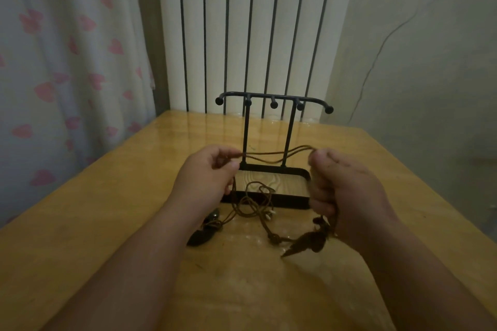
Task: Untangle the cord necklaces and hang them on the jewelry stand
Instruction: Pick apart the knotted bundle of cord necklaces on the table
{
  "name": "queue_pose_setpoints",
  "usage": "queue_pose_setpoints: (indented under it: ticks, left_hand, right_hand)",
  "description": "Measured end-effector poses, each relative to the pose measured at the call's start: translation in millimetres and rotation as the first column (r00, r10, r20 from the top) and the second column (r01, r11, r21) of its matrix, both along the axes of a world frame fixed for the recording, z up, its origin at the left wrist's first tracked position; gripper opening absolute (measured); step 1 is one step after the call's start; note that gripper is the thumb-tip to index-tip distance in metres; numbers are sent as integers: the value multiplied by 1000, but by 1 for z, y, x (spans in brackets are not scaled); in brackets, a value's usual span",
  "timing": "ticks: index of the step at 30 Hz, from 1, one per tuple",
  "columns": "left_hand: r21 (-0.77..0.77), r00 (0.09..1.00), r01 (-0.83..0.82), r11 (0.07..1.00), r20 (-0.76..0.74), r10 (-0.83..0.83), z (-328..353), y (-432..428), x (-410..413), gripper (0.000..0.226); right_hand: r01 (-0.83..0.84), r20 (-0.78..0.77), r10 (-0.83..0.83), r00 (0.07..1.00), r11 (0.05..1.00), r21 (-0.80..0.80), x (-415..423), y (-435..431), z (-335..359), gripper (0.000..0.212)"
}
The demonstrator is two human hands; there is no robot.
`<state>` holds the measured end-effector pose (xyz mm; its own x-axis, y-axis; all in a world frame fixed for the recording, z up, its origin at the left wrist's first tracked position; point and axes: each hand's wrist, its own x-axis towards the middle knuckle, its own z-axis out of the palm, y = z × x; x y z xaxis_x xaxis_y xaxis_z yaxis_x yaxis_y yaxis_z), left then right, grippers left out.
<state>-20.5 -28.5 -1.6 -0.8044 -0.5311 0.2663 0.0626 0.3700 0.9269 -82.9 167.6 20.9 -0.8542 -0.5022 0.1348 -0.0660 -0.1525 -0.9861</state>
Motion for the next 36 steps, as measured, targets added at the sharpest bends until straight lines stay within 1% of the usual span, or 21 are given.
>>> queue_pose_setpoints:
  ticks: [2, 3, 4, 5, 7, 9, 11, 14, 17, 19, 20, 22, 24, 27, 29, 30, 32, 34, 36]
  left_hand:
    - [-197, 990, -108, 974, 69, 124, -5, -3, -3, 16]
    - [-237, 979, -154, 959, 94, 180, -7, -5, -4, 14]
    - [-241, 969, -187, 952, 116, 220, -9, -8, -5, 13]
    - [-217, 960, -214, 952, 134, 247, -11, -11, -5, 12]
    - [-123, 953, -259, 958, 131, 275, -13, -17, -4, 9]
    - [41, 965, -257, 966, 73, 254, -12, -20, -3, 8]
    - [212, 982, -182, 960, -3, 187, -9, -18, -3, 10]
    - [384, 993, -29, 923, -91, 69, -1, -11, 0, 11]
    - [503, 980, 142, 852, -195, -48, 8, -4, 5, 13]
    - [549, 957, 242, 800, -270, -104, 14, -1, 8, 15]
    - [566, 940, 295, 770, -314, -130, 16, 1, 9, 18]
    - [585, 894, 407, 702, -411, -176, 18, 4, 10, 23]
    - [570, 858, 475, 670, -468, -210, 19, 7, 11, 23]
    - [526, 826, 527, 668, -502, -256, 20, 11, 12, 20]
    - [507, 811, 547, 666, -518, -272, 19, 12, 11, 19]
    - [501, 806, 552, 666, -524, -273, 19, 13, 11, 19]
    - [493, 802, 555, 670, -533, -271, 20, 14, 12, 19]
    - [503, 811, 535, 679, -532, -245, 21, 15, 13, 19]
    - [522, 846, 448, 726, -511, -154, 21, 14, 13, 19]
  right_hand:
    - [124, 52, -117, 992, 978, -168, -2, 1, 3, 24]
    - [183, 79, -169, 982, 956, -230, -2, 2, 5, 26]
    - [235, 106, -213, 971, 932, -275, -3, 3, 6, 28]
    - [278, 129, -250, 960, 910, -307, -4, 4, 7, 29]
    - [341, 157, -305, 939, 879, -333, -4, 4, 7, 30]
    - [357, 153, -325, 933, 882, -308, -4, 3, 6, 29]
    - [339, 137, -313, 940, 904, -261, -4, 1, 4, 28]
    - [318, 127, -301, 945, 938, -139, -2, -3, 1, 21]
    - [267, 169, -275, 946, 961, 69, 0, -10, -4, 13]
    - [236, 198, -261, 945, 961, 143, 0, -13, -6, 15]
    - [226, 214, -251, 944, 964, 138, 0, -14, -7, 16]
    - [200, 250, -210, 945, 978, 65, 1, -17, -7, 17]
    - [150, 259, -143, 955, 989, -9, 4, -21, -8, 17]
    - [38, 172, -37, 984, 999, -5, 10, -28, -11, 11]
    - [3, 50, -7, 999, 997, 77, 15, -30, -12, 12]
    - [-2, -17, 4, 1000, 991, 136, 17, -31, -13, 15]
    - [11, -127, 18, 992, 974, 228, 20, -34, -15, 22]
    - [80, -228, -12, 974, 954, 290, 20, -36, -17, 16]
    - [157, -286, -63, 956, 935, 318, 18, -35, -16, 8]
